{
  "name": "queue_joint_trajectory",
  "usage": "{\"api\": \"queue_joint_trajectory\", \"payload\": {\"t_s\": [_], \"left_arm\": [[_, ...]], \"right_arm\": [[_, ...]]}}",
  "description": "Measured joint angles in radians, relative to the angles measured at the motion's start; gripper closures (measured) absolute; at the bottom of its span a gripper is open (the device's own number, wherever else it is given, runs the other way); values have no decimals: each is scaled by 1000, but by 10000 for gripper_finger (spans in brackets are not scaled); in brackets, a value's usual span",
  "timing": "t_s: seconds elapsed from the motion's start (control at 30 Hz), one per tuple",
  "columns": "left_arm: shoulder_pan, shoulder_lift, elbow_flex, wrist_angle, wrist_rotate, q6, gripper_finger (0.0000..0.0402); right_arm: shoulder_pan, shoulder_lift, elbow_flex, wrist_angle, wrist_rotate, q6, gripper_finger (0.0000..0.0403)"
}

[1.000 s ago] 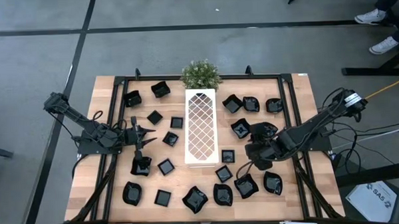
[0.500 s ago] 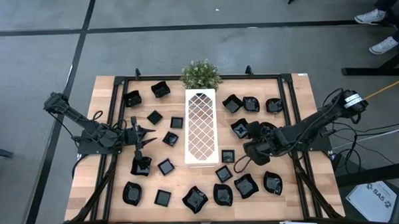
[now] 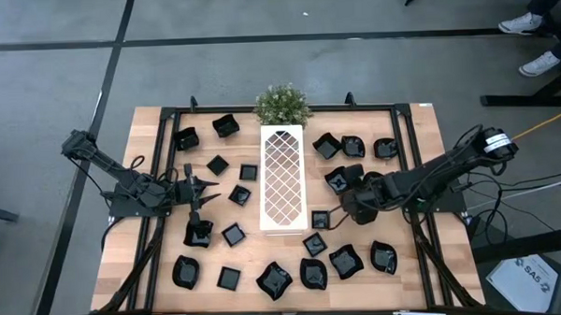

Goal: Pick & Place Mini shaped plates
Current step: Put the distorted square plate on the shelf

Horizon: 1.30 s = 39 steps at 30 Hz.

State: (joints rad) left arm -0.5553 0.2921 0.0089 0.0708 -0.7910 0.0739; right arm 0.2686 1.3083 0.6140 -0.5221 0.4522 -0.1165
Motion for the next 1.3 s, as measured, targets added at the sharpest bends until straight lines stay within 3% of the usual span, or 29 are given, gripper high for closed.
{"api": "queue_joint_trajectory", "payload": {"t_s": [0.23,0.4,0.73,0.93,1.3], "left_arm": [[0,0,0,0,0,0,258],[0,0,0,0,0,0,258],[0,0,0,0,0,0,258],[0,0,0,0,0,0,258],[0,0,0,0,0,0,258]], "right_arm": [[-17,16,0,2,-18,0,339],[-17,67,0,17,-62,-15,343],[-17,74,0,30,27,-49,344],[-17,70,2,26,25,-31,379],[-22,69,123,-122,-2,69,398]]}}
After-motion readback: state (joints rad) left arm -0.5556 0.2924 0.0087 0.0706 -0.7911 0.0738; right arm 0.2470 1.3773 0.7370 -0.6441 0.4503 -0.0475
